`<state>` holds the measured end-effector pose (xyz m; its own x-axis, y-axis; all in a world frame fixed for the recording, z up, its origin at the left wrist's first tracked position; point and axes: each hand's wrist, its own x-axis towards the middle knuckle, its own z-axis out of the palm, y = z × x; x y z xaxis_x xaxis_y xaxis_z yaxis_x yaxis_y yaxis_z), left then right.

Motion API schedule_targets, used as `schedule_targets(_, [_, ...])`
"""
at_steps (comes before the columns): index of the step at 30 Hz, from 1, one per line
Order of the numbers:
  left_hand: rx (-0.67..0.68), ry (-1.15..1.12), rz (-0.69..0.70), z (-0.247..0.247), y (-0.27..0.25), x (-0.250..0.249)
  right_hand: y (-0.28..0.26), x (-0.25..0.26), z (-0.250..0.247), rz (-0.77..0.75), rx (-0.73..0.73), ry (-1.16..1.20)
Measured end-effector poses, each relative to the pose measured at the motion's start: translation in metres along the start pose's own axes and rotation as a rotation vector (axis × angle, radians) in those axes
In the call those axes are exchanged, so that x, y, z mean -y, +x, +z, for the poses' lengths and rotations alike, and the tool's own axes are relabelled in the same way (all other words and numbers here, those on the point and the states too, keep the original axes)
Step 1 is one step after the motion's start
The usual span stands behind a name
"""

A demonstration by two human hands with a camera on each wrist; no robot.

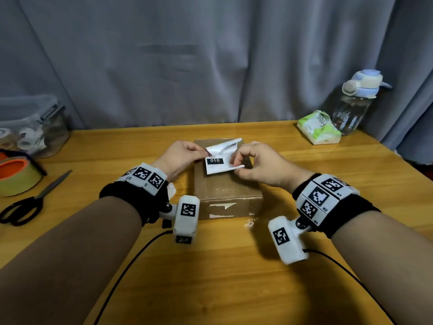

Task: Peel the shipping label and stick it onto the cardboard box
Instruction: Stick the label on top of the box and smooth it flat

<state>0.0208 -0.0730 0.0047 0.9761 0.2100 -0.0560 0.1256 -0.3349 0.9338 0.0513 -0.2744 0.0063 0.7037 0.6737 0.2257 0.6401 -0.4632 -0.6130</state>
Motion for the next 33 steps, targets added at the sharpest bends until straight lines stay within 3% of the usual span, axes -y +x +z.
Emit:
schedule_targets(6, [-0.019,0.060,0.044,0.001,0.005,0.004,-0.006,0.001,0.004,0.027,0.004,0.020])
schedule_targets(12, [-0.010,0.073,0.126,0.002,0.011,0.010,-0.007,-0.001,0.005,0.014,-0.061,0.183])
schedule_targets(25, [-0.091,0.163,0.039,0.007,0.018,0.024,-0.007,-0.003,0.008,0.036,-0.043,0.144])
schedule_targets(33, [-0.069,0.167,0.042,0.010,0.020,0.027,-0.006,-0.008,0.012,0.029,-0.049,0.138])
